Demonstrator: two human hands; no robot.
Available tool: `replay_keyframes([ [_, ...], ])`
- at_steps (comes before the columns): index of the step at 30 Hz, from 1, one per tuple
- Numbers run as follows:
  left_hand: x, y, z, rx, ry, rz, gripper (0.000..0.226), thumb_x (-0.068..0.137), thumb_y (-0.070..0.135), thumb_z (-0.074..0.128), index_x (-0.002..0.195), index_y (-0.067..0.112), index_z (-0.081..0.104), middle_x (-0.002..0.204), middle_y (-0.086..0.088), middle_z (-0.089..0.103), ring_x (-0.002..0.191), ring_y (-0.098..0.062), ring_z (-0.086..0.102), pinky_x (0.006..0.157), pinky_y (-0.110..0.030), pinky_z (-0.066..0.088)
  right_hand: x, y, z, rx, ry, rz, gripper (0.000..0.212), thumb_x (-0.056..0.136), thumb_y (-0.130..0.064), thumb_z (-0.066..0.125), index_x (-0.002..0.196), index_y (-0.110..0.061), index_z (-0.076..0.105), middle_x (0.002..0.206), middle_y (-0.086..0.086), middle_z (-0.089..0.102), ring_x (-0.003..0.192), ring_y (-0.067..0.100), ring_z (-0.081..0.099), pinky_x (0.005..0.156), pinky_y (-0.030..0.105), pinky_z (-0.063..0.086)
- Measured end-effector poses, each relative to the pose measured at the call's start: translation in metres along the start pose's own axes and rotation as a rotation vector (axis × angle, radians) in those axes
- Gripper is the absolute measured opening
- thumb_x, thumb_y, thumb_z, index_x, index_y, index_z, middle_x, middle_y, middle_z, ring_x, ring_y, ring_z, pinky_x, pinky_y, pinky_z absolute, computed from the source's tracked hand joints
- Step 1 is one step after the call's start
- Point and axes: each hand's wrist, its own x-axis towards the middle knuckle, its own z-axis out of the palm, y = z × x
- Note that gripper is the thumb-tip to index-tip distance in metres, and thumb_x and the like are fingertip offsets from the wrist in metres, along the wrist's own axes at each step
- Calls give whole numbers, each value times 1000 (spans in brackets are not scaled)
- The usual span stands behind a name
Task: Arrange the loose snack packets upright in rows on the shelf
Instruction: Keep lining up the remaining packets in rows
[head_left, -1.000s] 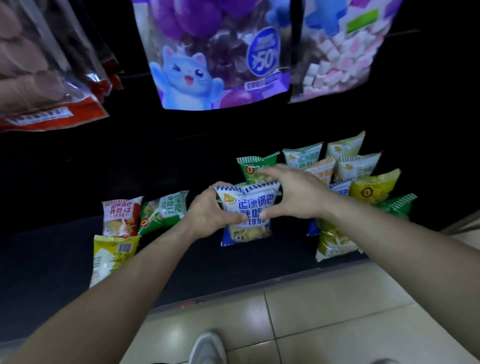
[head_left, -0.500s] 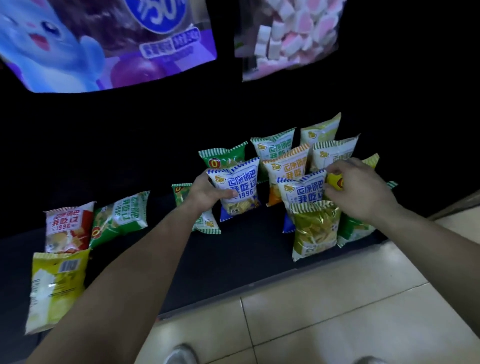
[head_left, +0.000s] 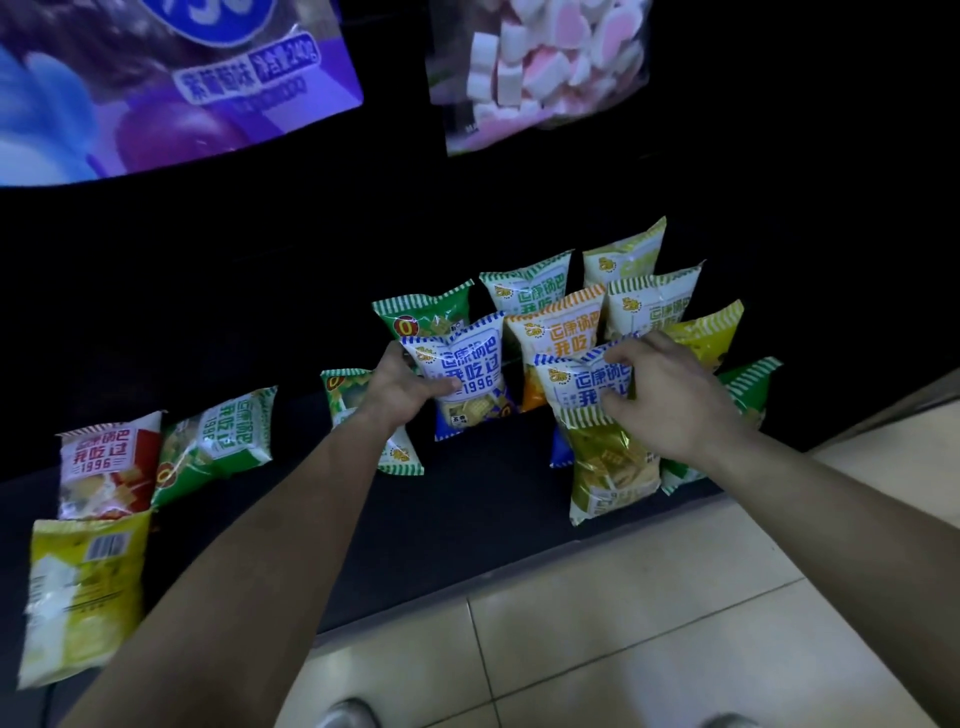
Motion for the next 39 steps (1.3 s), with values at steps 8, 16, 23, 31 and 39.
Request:
replay_keyframes([
  [8, -23, -7, -22, -83, -4, -38, 81, 68, 10, 89, 134, 7, 43, 129, -10, 53, 119, -23, 53, 105, -39, 45, -4, -31, 0, 20, 1, -40, 46, 92, -37, 61, 134, -20, 52, 130, 6, 50, 123, 29, 46, 96, 42, 46],
  [16, -42, -65, -87, 34, 208, -62, 49, 75, 26, 86, 110, 17, 54, 111, -11, 61, 110, -30, 61, 100, -43, 49, -1, -82, 16, -55, -49, -152, 49, 94, -39, 57, 138, -20, 48, 131, 6, 47, 125, 29, 42, 100, 41, 42],
  [23, -33, -102, -103, -13, 145, -265, 98, 64, 52, 86, 138, 7, 40, 138, -9, 54, 126, -29, 52, 110, -40, 40, -1, -112, 42, -143, -101, -243, 46, 94, -37, 54, 136, -20, 49, 132, 4, 47, 122, 27, 44, 96, 42, 44],
  [31, -7, -103, -83, -5, 45, -326, 114, 62, 74, 75, 144, 4, 38, 138, -11, 53, 123, -32, 53, 100, -38, 44, -5, -108, 66, -206, -175, -245, 44, 92, -41, 54, 132, -23, 50, 128, 0, 48, 119, 24, 47, 96, 42, 45],
  [39, -48, -100, -87, -129, -3, -369, 47, 75, 43, 83, 103, 8, 71, 100, -8, 73, 93, -24, 67, 85, -34, 49, -10, -108, 66, -223, -228, -248, 45, 93, -43, 53, 133, -25, 47, 129, -2, 48, 121, 23, 46, 98, 40, 43],
])
